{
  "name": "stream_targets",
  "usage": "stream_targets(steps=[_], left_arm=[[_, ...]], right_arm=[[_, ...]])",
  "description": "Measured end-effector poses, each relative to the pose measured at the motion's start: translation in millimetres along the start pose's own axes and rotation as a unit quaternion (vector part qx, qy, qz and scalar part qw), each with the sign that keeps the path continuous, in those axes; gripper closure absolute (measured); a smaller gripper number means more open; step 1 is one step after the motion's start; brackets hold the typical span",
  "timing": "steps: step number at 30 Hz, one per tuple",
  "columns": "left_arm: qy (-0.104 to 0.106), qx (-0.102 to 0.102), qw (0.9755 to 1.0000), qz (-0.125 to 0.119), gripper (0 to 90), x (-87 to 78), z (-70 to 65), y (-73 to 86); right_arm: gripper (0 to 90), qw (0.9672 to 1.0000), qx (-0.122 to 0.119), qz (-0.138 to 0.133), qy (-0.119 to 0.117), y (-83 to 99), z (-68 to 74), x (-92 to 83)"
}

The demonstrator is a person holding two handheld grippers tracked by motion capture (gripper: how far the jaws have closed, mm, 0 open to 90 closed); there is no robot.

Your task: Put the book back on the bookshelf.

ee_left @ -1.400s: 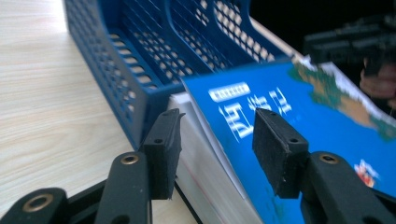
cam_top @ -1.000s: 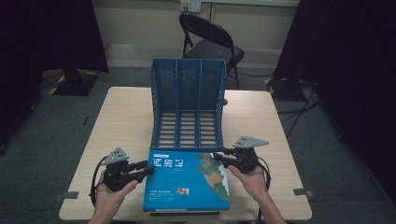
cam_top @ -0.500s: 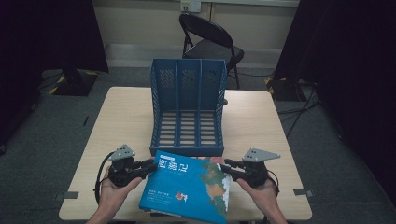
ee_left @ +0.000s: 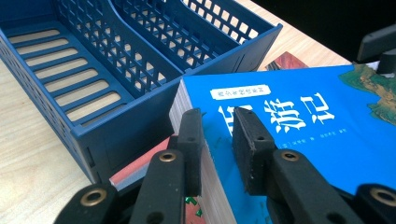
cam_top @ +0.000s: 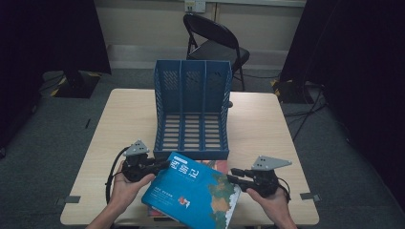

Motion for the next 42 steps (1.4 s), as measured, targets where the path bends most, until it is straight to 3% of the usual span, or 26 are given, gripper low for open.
stream_targets(steps=[5, 6, 11, 12, 19, 24, 28, 31, 38, 42], left_arm=[[0.001, -0.01, 0.9999, 0.001, 68.8, -3.0, -1.1, 1.9], [-0.002, -0.016, 0.9999, 0.001, 67.3, -10.0, -2.3, 5.3], [-0.008, -0.004, 0.9999, -0.011, 67.0, -30.9, -9.5, 14.3], [-0.01, -0.005, 0.9997, -0.022, 67.0, -44.5, -12.6, 19.2], [-0.01, -0.006, 0.9999, -0.011, 63.2, -72.3, -22.8, 42.7], [0.013, -0.002, 0.9999, -0.011, 61.8, -76.3, -33.8, 50.8], [0.013, 0.003, 0.9999, -0.008, 60.7, -71.2, -41.9, 51.7], [0.007, 0.005, 1.0, -0.004, 60.7, -71.8, -42.7, 53.2], [0.015, -0.008, 0.9998, 0.001, 60.5, -75.9, -41.5, 62.0], [0.034, -0.007, 0.9994, 0.006, 60.3, -75.5, -48.0, 66.0]], right_arm=[[68.4, 0.9999, -0.014, 0.0, -0.009, -15.2, 3.3, 13.4], [69.2, 0.9998, -0.011, 0.0, -0.017, -20.3, 5.6, 20.3], [70.3, 0.9993, -0.018, 0.022, -0.026, -11.7, 11.4, 29.7], [71.3, 0.9993, -0.011, 0.021, -0.028, -9.7, 12.1, 29.3], [72.3, 0.999, -0.007, 0.026, -0.035, -6.9, 14.8, 30.0], [72.2, 0.999, -0.007, 0.027, -0.034, -6.6, 14.5, 30.3], [71.8, 0.9989, -0.006, 0.029, -0.037, -6.5, 14.0, 30.4], [72.0, 0.999, -0.012, 0.031, -0.032, -6.8, 14.4, 30.3], [72.1, 0.999, -0.008, 0.028, -0.033, -6.3, 14.2, 30.4], [72.9, 0.999, -0.014, 0.029, -0.029, -5.8, 14.9, 29.3]])
Point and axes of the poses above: each handheld gripper's, and its own axes: x roughly forward along the jaws, y roughly out of its underside, z roughly to its left, the point moved 9 cm from there along x, roughly forward along the jaws, and after that the axes turned 7 degrees about y, right-handed, at the moved point
